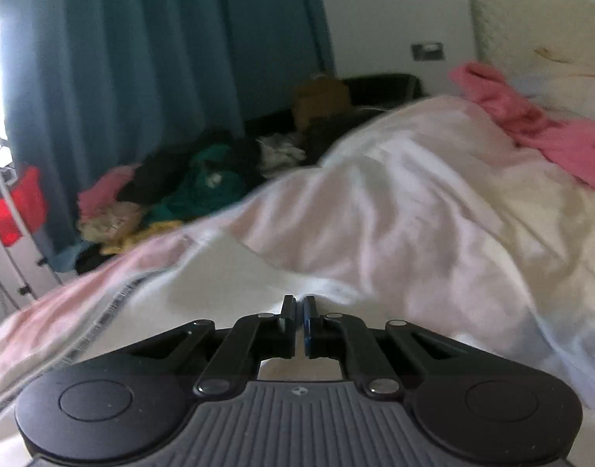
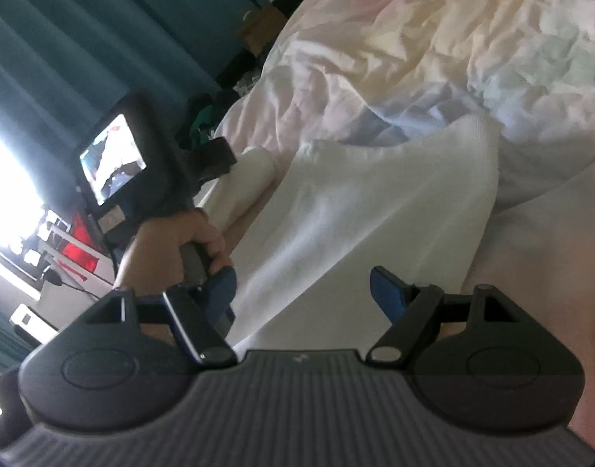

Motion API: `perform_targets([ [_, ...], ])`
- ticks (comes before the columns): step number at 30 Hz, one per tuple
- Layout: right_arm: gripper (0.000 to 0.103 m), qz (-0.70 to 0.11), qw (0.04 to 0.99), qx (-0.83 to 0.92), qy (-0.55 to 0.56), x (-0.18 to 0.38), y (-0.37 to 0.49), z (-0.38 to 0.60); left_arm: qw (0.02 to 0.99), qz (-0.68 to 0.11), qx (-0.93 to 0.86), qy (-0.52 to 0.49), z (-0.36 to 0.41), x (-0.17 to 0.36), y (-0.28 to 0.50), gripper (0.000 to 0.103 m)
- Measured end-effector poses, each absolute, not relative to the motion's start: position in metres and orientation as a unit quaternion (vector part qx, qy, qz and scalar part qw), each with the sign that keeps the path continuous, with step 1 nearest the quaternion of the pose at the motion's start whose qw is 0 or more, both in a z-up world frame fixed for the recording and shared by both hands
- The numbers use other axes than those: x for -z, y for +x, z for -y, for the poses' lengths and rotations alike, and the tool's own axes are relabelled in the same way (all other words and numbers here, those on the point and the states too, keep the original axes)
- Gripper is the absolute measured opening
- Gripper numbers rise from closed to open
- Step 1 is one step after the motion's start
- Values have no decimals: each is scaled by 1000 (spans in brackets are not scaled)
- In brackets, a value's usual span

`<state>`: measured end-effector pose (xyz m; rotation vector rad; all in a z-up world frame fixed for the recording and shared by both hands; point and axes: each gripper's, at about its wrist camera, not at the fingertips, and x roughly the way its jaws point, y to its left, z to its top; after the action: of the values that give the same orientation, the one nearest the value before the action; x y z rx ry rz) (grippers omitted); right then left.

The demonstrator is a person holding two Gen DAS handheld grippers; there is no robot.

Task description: Fold clothes

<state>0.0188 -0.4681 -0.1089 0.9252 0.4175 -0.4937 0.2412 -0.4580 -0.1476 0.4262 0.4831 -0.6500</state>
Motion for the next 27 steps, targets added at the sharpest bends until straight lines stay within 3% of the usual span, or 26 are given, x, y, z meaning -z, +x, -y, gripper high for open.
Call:
perform_targets([
  [3,78,-193,852,237,426,105,17,466,861,-270,347,255,462,175,232,4],
  [4,78,-193,854,238,420,105,17,466,856,-273,352,263,460,179,229,8],
  [5,78,-192,858,239,412,105,17,465,861,-270,352,251,452,173,228,14],
  [7,78,-193,864,242,396,104,16,464,869,-262,352,229,435,162,226,51],
  [13,78,-186,887,235,352,91,10,456,912,-236,306,140,349,96,207,67],
  [15,78,-186,895,224,337,84,7,450,923,-237,284,107,308,76,192,72],
  [27,77,-198,939,143,241,44,-14,394,953,-288,97,-4,4,41,44,72],
])
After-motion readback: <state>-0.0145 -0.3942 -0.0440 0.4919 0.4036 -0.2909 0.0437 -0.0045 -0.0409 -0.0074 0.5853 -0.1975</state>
